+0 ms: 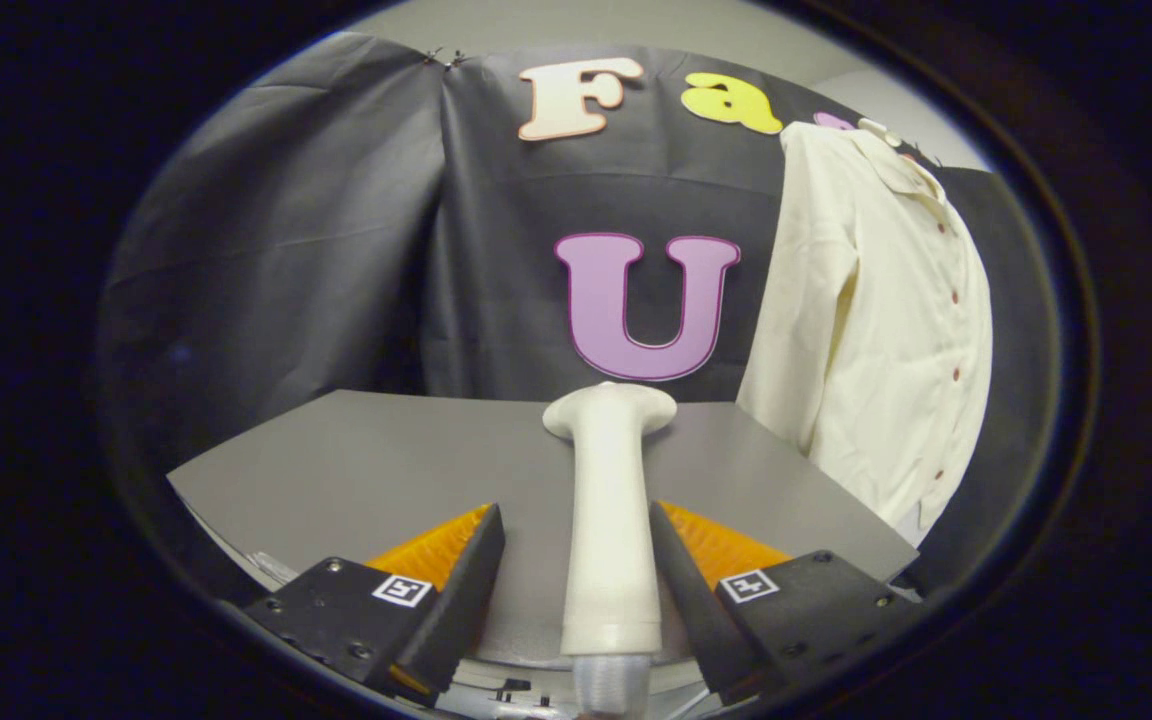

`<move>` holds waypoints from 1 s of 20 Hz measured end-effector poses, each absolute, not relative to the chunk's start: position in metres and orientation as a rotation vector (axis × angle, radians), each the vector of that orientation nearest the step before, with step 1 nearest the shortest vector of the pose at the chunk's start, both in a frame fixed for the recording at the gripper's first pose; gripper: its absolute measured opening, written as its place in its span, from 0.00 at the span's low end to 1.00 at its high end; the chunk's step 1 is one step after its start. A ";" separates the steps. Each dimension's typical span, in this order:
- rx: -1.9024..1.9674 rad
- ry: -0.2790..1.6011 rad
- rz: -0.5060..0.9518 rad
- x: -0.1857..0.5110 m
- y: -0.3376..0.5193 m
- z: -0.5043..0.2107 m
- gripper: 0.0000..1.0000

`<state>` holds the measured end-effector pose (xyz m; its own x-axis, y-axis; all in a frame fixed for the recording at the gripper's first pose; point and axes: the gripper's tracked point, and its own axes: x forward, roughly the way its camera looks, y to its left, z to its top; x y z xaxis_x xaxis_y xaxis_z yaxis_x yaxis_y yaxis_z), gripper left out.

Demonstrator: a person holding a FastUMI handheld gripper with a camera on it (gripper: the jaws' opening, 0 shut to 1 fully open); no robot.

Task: Iron the clothes twice with a garment steamer, once on the left side and once on the right side.

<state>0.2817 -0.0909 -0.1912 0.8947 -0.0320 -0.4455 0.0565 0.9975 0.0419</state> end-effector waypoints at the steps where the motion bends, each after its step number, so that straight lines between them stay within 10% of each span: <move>1: 0.071 0.454 -0.045 0.284 -0.091 -0.190 0.88; 8: 0.103 0.472 -0.088 0.291 -0.103 -0.194 0.42; 20: 0.128 0.217 -0.072 0.250 -0.128 -0.117 0.37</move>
